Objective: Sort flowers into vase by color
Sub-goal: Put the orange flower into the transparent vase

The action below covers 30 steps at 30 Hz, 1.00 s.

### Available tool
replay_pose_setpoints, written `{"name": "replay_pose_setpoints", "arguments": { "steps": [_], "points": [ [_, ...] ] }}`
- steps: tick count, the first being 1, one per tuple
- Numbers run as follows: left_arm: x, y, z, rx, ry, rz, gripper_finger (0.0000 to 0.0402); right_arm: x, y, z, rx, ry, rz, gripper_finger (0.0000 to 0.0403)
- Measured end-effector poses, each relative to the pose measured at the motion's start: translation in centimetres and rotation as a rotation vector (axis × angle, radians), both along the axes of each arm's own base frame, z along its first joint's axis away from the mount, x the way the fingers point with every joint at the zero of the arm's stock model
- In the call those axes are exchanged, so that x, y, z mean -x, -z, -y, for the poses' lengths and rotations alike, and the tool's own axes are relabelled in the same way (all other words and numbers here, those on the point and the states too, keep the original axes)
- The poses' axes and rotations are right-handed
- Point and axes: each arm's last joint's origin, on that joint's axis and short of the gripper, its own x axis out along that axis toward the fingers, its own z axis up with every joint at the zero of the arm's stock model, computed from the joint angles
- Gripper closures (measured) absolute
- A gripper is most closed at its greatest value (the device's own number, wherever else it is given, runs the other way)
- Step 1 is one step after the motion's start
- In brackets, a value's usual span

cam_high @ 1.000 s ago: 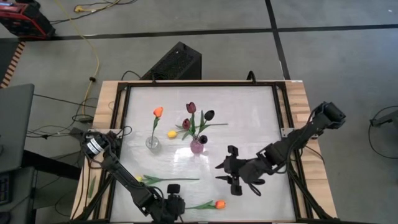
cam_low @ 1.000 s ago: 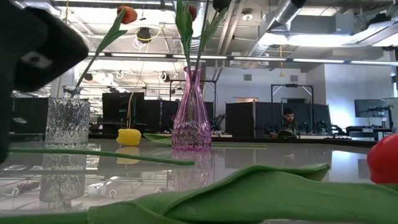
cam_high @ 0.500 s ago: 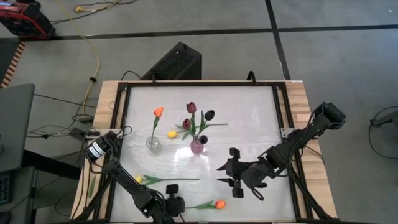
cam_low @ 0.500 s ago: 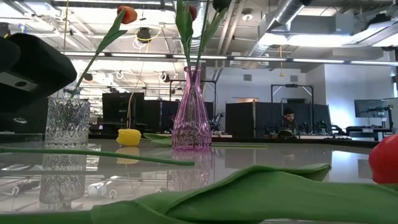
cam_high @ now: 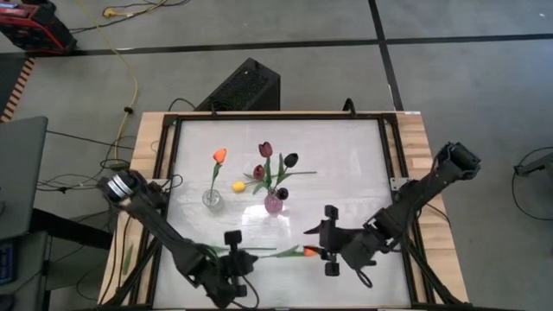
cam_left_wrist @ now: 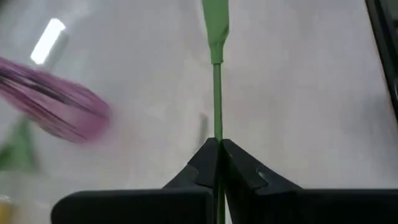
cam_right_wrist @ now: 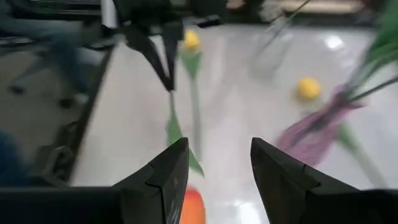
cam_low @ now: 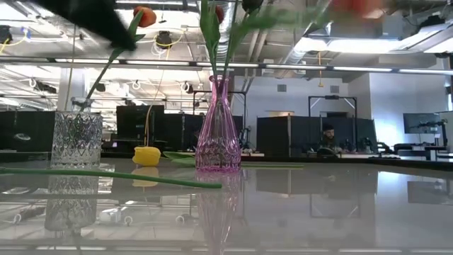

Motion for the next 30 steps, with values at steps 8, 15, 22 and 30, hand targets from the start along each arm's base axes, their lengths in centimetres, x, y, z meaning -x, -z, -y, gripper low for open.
{"name": "replay_pose_setpoints", "arguments": {
  "steps": [8, 15, 22, 30],
  "points": [
    [1.8, -4.6, -2.1, -0.182, -0.057, 0.161, 0.0401, 3.0, -0.2, -2.4, 0.188, 0.100, 0.105, 0.0205],
    [4.1, -4.1, -4.8, -0.168, -0.184, 0.244, 0.0401, 4.4, 0.5, -2.4, 0.196, 0.157, 0.073, 0.0205],
    [4.0, -4.3, -4.8, -0.037, -0.108, 0.426, 0.0401, 3.5, 1.8, -1.7, 0.118, 0.229, 0.093, 0.0205],
    [3.5, -6.8, -3.0, 0.083, 0.394, 0.677, 0.0401, 1.3, 2.9, -1.5, -0.011, 0.030, 0.231, 0.0205]
  ]
}}
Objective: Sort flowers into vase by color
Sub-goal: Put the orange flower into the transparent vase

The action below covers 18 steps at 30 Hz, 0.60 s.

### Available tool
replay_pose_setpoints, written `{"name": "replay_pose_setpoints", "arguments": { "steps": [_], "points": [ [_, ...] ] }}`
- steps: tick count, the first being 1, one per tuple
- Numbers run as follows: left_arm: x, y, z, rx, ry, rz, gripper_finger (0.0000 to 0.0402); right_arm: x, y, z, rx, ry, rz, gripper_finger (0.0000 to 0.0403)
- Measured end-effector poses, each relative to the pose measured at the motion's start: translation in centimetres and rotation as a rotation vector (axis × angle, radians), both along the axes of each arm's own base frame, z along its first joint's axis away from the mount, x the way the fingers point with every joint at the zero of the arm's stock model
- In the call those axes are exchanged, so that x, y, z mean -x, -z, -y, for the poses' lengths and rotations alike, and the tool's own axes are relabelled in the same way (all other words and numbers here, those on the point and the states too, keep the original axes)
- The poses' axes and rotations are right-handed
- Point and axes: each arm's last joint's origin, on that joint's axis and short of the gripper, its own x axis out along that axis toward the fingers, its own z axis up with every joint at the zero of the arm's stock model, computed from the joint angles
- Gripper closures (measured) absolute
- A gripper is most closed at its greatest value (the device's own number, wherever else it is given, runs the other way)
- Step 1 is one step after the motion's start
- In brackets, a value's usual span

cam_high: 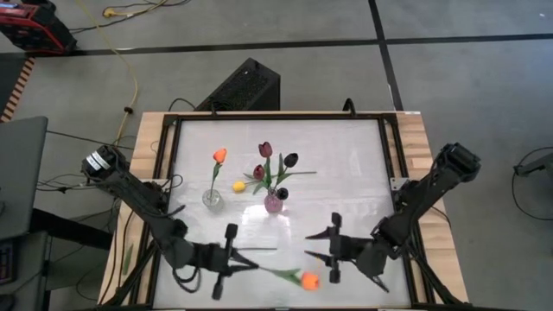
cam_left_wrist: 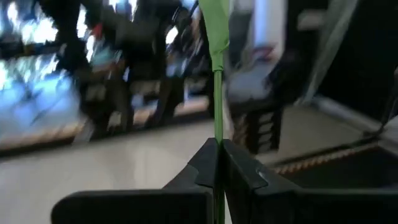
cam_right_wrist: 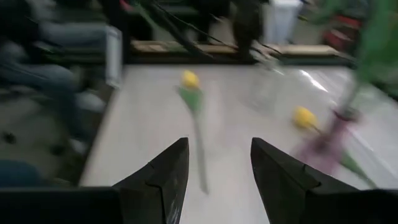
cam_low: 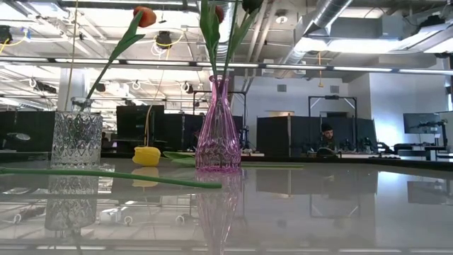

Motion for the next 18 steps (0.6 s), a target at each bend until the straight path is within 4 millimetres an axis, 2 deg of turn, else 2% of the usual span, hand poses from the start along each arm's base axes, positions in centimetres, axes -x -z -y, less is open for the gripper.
{"name": "replay_pose_setpoints", "arguments": {
  "steps": [4, 9, 12, 18],
  "points": [
    [-0.2, -1.4, -0.1, -0.020, 0.052, 0.135, 0.0401, -1.1, -1.6, 0.2, -0.020, -0.120, 0.174, 0.0205],
    [-1.4, -1.8, -1.6, -0.009, 0.068, 0.178, 0.0401, -2.1, -3.8, 1.0, 0.013, -0.287, 0.379, 0.0205],
    [-2.2, -1.8, -2.6, 0.008, 0.099, 0.176, 0.0401, -2.6, -4.3, 1.7, 0.048, -0.302, 0.429, 0.0205],
    [-3.3, -2.0, -4.5, 0.045, 0.041, 0.186, 0.0401, -3.5, -4.4, 3.0, 0.096, -0.319, 0.452, 0.0205]
  ]
}}
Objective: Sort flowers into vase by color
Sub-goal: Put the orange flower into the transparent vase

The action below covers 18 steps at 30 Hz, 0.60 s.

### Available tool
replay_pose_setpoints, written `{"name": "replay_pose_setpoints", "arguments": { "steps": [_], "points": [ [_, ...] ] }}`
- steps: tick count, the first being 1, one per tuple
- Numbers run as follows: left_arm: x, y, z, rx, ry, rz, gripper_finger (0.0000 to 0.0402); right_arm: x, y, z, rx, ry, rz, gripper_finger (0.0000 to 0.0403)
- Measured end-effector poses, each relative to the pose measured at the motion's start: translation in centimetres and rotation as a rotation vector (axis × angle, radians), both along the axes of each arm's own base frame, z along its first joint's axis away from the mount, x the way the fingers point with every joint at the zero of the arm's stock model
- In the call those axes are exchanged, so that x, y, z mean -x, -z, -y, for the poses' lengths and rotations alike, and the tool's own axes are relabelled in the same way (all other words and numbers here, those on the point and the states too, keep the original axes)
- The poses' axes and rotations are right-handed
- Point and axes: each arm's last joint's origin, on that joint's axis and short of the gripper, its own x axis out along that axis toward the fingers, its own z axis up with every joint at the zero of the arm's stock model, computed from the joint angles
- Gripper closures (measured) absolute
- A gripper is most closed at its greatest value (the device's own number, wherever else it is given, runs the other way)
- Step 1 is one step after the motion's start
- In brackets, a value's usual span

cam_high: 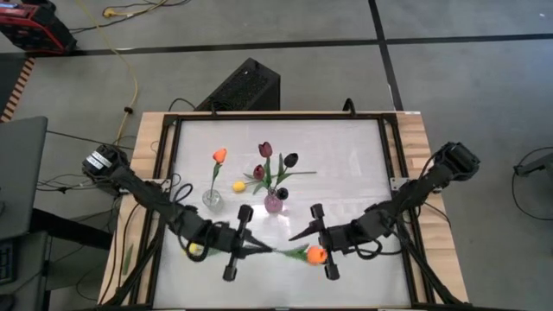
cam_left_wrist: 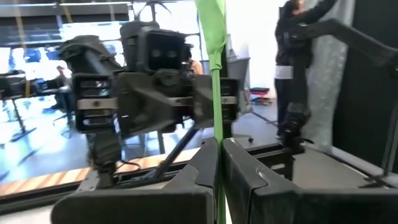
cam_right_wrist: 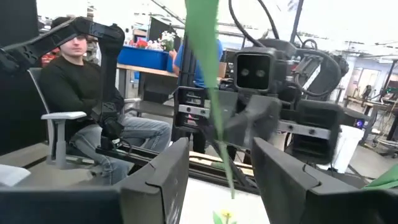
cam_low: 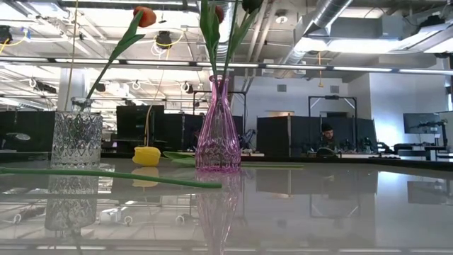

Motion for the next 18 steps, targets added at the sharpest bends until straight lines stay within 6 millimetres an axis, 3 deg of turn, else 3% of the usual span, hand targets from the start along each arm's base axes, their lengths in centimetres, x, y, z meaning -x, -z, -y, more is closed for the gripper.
{"name": "replay_pose_setpoints", "arguments": {
  "steps": [7, 18],
  "points": [
    [-0.8, 0.1, -1.5, 0.042, -0.043, -0.016, 0.0401, -0.8, 0.0, 1.3, 0.011, 0.023, 0.006, 0.0205],
    [-1.2, 0.3, -2.1, 0.041, -0.081, -0.037, 0.0401, -1.4, -0.2, 2.5, 0.010, 0.020, 0.027, 0.0210]
  ]
}}
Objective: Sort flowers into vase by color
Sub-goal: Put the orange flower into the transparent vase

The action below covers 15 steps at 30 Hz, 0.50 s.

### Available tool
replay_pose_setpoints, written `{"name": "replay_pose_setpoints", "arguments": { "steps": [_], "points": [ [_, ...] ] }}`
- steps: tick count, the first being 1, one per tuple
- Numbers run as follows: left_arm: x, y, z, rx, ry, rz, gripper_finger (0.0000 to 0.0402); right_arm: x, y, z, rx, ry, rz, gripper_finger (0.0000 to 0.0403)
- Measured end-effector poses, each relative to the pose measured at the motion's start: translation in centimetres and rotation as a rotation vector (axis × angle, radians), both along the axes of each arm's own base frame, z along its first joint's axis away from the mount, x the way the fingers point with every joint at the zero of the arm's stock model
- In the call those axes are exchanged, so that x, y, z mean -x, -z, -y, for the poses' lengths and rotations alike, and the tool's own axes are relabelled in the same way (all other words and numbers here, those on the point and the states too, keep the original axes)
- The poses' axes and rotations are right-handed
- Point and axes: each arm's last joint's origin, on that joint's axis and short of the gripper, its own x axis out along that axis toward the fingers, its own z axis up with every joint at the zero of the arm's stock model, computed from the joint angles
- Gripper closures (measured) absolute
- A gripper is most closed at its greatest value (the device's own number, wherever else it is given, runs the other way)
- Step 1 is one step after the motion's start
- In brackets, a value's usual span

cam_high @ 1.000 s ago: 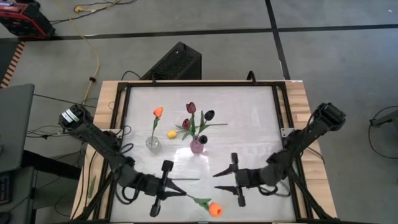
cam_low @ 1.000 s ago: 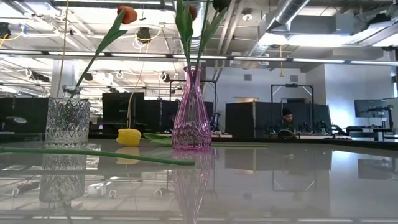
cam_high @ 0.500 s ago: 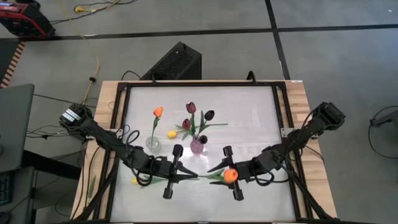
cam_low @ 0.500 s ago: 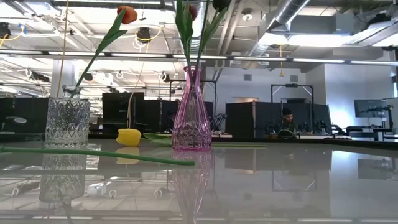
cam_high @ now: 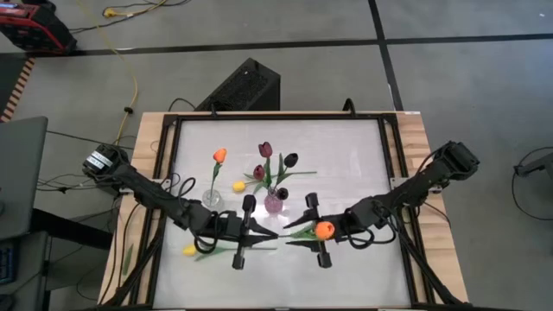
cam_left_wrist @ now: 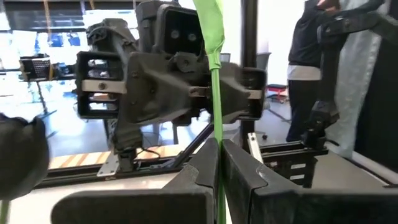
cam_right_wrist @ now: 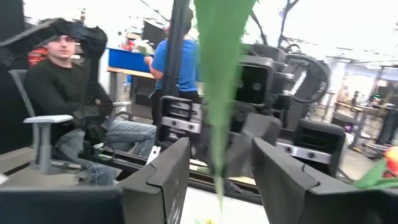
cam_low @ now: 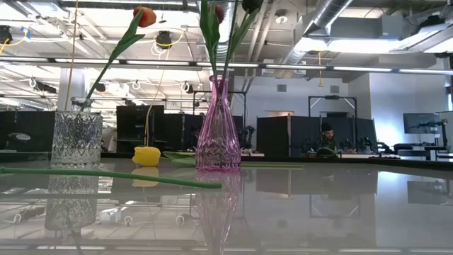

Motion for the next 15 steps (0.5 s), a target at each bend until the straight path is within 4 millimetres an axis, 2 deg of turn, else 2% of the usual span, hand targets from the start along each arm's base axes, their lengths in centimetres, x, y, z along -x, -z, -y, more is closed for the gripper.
{"name": "replay_pose_setpoints", "arguments": {
  "steps": [5, 13, 15],
  "points": [
    [-0.09, 0.10, -0.18, 0.004, -0.021, -0.012, 0.0401, -0.19, 0.00, 0.36, -0.006, 0.006, -0.001, 0.0247],
    [-0.15, 0.52, -0.19, -0.010, -0.018, -0.053, 0.0401, -0.29, 0.17, 0.51, 0.000, 0.012, -0.017, 0.0378],
    [-0.18, 0.83, -0.17, -0.030, -0.017, -0.083, 0.0395, -0.33, 0.43, 0.49, -0.001, 0.010, -0.043, 0.0383]
  ]
}}
